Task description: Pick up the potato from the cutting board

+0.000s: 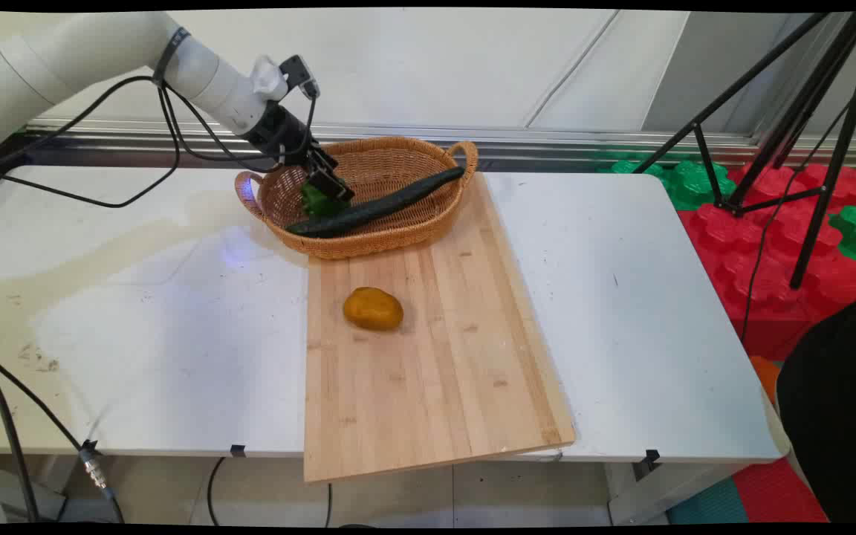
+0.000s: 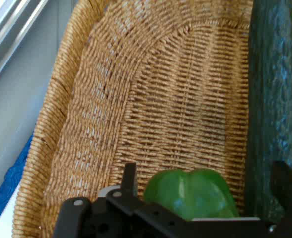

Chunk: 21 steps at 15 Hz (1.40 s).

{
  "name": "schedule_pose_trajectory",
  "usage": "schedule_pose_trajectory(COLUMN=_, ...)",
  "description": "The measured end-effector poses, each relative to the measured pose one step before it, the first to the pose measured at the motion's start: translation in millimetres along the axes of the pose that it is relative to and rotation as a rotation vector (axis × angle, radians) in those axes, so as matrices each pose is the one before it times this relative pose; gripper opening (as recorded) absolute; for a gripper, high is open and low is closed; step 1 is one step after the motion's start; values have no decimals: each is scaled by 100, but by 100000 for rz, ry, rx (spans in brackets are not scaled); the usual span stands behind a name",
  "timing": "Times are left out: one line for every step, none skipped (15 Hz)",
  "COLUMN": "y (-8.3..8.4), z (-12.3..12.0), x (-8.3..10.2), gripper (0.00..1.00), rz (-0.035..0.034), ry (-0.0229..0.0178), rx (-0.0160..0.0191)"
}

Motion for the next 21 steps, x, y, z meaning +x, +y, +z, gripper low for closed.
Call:
schedule_pose_trajectory(y=23, z=-261, x=74, gripper=100, rz=76, ry=576, rx=-91)
schedule_pose_trajectory(y=37, z=-387, x=89, gripper=100, rz=106, ry=758, rx=-109)
schedule_pose_trajectory(y=79, z=-559, x=112, gripper=100, rz=164, ry=1014, rx=-252)
schedule_pose_trajectory(y=77, z=-633, x=99, gripper=100, rz=29, ry=1098, rx=-311)
schedule_pose_trajectory(y=92, z=-634, x=56, gripper=100, rz=-33, ry=950, rx=-309)
schedule_pose_trajectory(y=65, z=-443, x=42, gripper=100, rz=-21, ry=652, rx=-256)
schedule_pose_trajectory(y=82, z=-678, x=63, gripper=100, rz=-53, ry=989, rx=-344)
schedule_pose_trajectory(y=120, z=-868, x=39, gripper=100, rz=-188, ry=1139, rx=-480)
schedule_pose_trajectory(y=127, z=-899, x=27, gripper=100, rz=-184, ry=1147, rx=-486)
schedule_pose_trajectory(y=116, z=-765, x=13, gripper=100, rz=-107, ry=933, rx=-437)
schedule_pose_trajectory(y=101, z=-514, x=21, gripper=100, rz=-112, ry=654, rx=-313)
schedule_pose_trajectory(y=177, z=-749, x=55, gripper=100, rz=-237, ry=1022, rx=-481)
schedule_pose_trajectory(y=133, z=-499, x=27, gripper=100, rz=-220, ry=625, rx=-333)
schedule_pose_trajectory(y=218, z=-711, x=51, gripper=100, rz=-269, ry=876, rx=-464)
schedule_pose_trajectory(y=305, z=-842, x=35, gripper=100, rz=-360, ry=885, rx=-558)
schedule_pose_trajectory(y=328, z=-797, x=15, gripper=100, rz=-335, ry=722, rx=-581)
schedule_pose_trajectory(y=312, z=-661, x=-4, gripper=100, rz=-244, ry=525, rx=-521)
schedule_pose_trajectory(y=221, z=-441, x=-30, gripper=100, rz=-182, ry=298, rx=-376)
schedule_pose_trajectory(y=351, z=-640, x=-73, gripper=100, rz=-204, ry=389, rx=-563)
schedule_pose_trajectory(y=237, z=-410, x=-64, gripper=100, rz=-176, ry=193, rx=-374)
schedule_pose_trajectory(y=376, z=-577, x=-117, gripper=100, rz=-211, ry=227, rx=-626)
